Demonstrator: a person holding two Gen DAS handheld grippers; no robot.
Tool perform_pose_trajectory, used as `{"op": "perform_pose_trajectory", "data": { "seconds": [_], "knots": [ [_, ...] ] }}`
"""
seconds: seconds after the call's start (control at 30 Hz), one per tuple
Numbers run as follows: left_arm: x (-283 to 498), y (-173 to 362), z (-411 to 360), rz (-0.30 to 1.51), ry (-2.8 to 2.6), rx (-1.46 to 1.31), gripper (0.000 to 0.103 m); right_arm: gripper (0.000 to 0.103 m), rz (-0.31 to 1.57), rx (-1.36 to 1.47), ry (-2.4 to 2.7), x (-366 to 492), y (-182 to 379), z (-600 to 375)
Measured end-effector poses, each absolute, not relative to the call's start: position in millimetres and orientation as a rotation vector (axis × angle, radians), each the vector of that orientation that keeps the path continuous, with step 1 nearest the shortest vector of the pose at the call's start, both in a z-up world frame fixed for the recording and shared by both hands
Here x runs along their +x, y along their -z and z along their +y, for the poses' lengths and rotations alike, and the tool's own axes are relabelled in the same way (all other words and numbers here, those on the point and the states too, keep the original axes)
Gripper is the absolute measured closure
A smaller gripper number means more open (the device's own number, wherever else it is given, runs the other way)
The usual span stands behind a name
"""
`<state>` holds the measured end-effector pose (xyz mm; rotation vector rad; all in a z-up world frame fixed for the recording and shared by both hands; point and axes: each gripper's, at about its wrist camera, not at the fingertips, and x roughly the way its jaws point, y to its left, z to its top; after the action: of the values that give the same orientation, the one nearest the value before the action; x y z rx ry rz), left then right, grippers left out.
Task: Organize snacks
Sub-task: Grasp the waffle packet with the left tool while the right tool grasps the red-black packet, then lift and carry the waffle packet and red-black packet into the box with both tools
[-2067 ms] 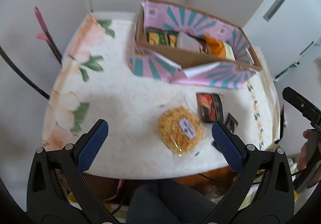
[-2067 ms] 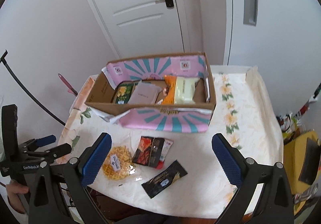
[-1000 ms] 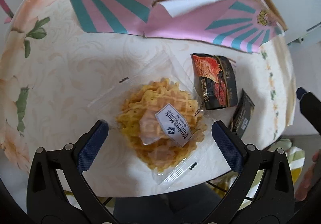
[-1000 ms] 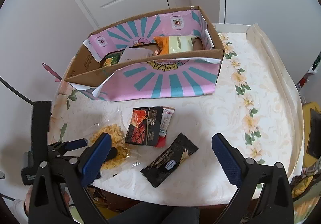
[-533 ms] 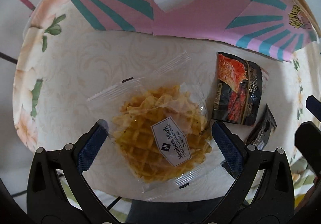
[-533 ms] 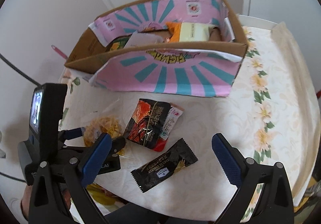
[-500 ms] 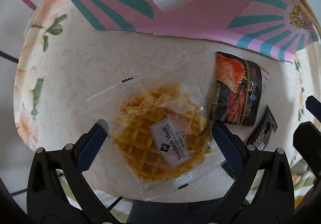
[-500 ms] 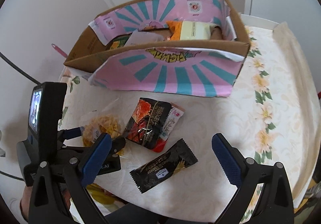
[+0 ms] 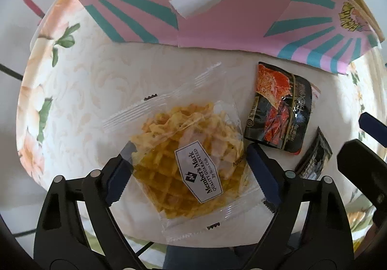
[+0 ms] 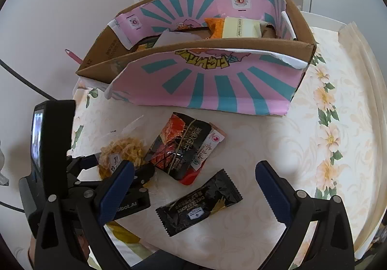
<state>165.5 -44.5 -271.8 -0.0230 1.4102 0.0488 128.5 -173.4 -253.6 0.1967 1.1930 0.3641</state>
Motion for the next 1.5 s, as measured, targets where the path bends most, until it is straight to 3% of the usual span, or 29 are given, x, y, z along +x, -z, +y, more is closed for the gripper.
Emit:
{"op": "perform_pose_trajectory", "data": {
  "seconds": [0.5,0.73,1.07,1.23,1.5],
  "knots": [
    [149,238,13,1.342,0.035,-0.086,0.021,0.005,1.144,0.258,-0.250,119,246,-149],
    [155,223,45,1.324,0.081,-0.072,0.021,0.020,1.090,0.233,-0.112,119,255,-114],
    [166,227,105,1.335,0.153,-0.067,0.021,0.028,1.011,0.137,0.096,122,282,-85],
    [171,229,107,1.338,0.178,-0.059,0.021,0.042,0.988,0.123,0.164,126,290,-84],
    [179,232,107,1.338,0.214,-0.063,0.021,0.043,0.972,0.044,0.197,134,298,-79]
  ]
}}
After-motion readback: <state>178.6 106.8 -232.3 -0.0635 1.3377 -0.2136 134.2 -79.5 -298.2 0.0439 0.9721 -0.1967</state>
